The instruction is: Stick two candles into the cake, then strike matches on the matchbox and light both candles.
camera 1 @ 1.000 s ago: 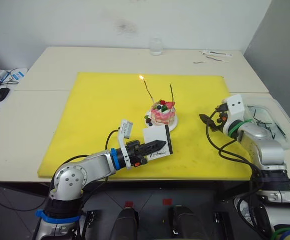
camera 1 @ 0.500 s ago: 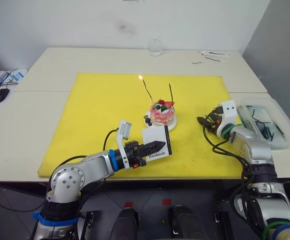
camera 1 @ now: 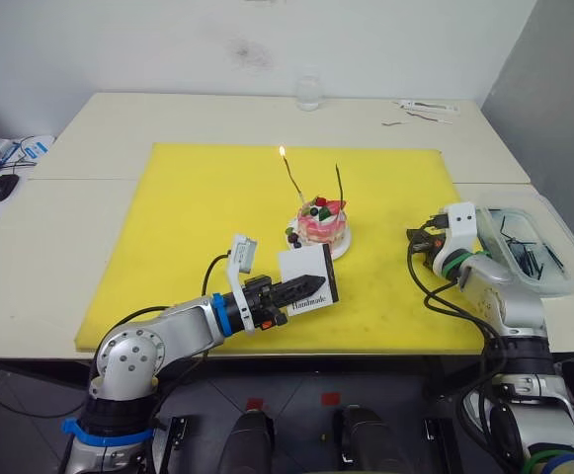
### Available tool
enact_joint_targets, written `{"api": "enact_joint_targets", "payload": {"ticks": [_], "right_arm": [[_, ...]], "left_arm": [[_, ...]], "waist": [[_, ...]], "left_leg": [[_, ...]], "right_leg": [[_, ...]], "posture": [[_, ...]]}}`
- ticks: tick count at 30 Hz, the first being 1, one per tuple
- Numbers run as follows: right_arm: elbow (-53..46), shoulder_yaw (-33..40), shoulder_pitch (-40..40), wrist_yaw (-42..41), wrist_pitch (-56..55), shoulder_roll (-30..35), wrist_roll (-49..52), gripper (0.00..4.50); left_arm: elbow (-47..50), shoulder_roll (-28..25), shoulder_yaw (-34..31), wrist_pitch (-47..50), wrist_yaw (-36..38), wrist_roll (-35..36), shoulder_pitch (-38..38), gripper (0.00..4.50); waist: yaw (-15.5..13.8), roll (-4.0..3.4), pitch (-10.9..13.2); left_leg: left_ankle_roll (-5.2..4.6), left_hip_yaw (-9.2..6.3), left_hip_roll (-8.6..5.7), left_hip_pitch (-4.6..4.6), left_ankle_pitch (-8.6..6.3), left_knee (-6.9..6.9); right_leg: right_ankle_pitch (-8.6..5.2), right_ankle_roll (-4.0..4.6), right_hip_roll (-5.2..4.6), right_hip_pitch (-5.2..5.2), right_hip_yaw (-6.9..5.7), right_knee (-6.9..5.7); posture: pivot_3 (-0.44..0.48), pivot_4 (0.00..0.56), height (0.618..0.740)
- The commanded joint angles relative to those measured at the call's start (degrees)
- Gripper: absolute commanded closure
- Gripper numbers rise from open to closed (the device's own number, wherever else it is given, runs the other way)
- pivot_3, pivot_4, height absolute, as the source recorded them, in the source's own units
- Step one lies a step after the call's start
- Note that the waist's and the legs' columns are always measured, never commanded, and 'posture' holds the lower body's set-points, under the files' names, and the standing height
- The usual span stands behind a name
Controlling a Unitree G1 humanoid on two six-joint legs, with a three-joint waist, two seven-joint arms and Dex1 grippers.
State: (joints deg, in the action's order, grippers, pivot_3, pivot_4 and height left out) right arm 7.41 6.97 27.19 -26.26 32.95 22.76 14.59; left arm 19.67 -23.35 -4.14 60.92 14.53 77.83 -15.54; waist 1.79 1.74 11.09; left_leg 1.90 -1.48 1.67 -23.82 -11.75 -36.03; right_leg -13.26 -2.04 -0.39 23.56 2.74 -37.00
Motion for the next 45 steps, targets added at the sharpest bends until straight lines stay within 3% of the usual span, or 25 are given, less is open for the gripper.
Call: {"api": "enact_joint_targets", "payload": {"ticks": [1, 7, 12, 22, 45], "right_arm": [[-14.36, -3.83, -0.33, -6.36, 1.03, 6.56, -0.07, 4.46], [-33.45, -10.95, -1.66, -16.32, 3.24, 18.47, 0.81, 4.46], [-40.33, -15.42, -0.49, -20.0, 2.36, 22.15, -0.67, 4.46], [-41.9, -18.11, 1.48, -18.09, 3.77, 19.09, -2.16, 4.46], [-39.88, -20.73, 2.46, -19.36, 4.33, 19.12, -4.9, 4.46]], "left_arm": [[-0.53, 0.61, -0.38, -0.34, -0.87, 0.51, -1.75, 4.5], [-2.51, 0.99, -0.64, -0.16, -1.24, 0.41, -3.89, 4.5], [-5.96, 2.72, -0.73, -0.7, -2.11, -0.6, -7.46, 4.5], [-7.1, 4.23, -0.77, -0.06, -1.38, -1.69, -8.91, 4.5], [-5.69, 4.86, -1.49, 0.52, -0.71, -0.34, -8.67, 4.5]], "waist": [[-0.06, -0.05, 0.03], [-0.09, -0.02, 0.02], [-0.11, -0.01, 0.03], [-0.14, 0.0, 0.03], [-0.13, 0.0, 0.03]], "left_leg": [[0.0, 0.01, 0.0, -0.01, 0.0, 0.0], [0.0, -0.06, 0.03, -0.02, 0.0, 0.04], [0.01, -0.05, 0.0, -0.03, 0.0, -0.01], [0.01, -0.05, -0.02, -0.05, 0.0, 0.02], [0.01, -0.05, -0.02, -0.04, 0.0, -0.01]], "right_leg": [[0.0, 0.0, -0.01, 0.01, 0.01, 0.01], [-0.03, 0.03, 0.02, 0.04, -0.08, 0.03], [-0.03, 0.03, -0.02, 0.04, -0.08, 0.03], [-0.03, 0.03, -0.05, 0.03, -0.1, 0.05], [-0.03, 0.03, -0.06, 0.03, -0.09, 0.03]], "posture": [[0.0, 0.15, 0.74], [0.0, 0.15, 0.74], [0.0, 0.15, 0.74], [0.0, 0.15, 0.74], [0.0, 0.15, 0.74]]}}
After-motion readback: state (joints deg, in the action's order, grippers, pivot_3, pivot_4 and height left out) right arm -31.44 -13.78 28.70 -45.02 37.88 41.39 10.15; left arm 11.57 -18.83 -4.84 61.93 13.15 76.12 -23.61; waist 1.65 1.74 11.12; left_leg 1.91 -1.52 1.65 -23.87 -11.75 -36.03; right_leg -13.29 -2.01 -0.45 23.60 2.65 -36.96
